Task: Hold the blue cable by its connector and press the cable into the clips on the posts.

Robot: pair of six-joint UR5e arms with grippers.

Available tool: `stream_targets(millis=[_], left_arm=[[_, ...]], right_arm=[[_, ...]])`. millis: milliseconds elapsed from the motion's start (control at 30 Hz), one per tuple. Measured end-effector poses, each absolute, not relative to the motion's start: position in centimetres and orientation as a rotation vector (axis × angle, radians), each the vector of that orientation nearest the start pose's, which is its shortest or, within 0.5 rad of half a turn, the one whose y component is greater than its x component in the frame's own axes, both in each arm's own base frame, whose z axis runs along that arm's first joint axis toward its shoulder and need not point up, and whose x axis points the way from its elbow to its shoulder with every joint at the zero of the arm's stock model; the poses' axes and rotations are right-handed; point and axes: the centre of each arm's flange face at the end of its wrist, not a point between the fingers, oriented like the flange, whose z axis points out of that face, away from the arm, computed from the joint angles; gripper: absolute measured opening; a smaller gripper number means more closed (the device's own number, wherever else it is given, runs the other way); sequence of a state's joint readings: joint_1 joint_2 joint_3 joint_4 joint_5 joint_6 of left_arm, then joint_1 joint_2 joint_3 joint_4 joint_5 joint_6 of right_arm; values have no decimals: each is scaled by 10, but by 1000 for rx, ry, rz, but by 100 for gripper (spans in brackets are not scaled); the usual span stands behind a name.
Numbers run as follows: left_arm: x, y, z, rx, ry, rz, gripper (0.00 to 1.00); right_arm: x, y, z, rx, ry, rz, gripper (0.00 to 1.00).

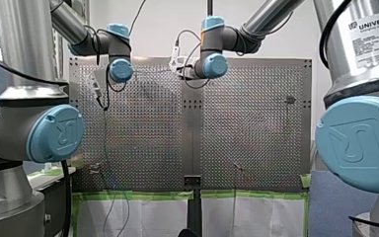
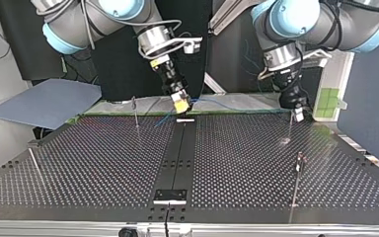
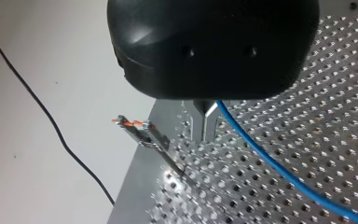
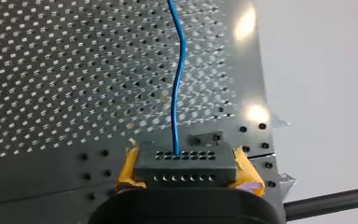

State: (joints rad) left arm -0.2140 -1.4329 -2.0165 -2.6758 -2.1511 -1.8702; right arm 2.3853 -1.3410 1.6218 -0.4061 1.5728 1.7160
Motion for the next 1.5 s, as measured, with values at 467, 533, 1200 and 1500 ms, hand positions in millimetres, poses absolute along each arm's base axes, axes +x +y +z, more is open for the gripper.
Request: stream_targets(millis=[467,533,1200,1500], left_arm=[[416,-151,425,-526,1268,-58,0],[417,-150,428,-528,1263,-58,0],[453,-100,437,-505,1261,-27,0],[466,-80,434,-467,1277,-15,0]], right_arm=[[538,-325,406,-2158,971,-2661,0],[542,-327,409,-2154,958,-2664,0],[554,-338,430,-2113,906,-2711,0],[553,-344,428,-2114,914,-2715,0]])
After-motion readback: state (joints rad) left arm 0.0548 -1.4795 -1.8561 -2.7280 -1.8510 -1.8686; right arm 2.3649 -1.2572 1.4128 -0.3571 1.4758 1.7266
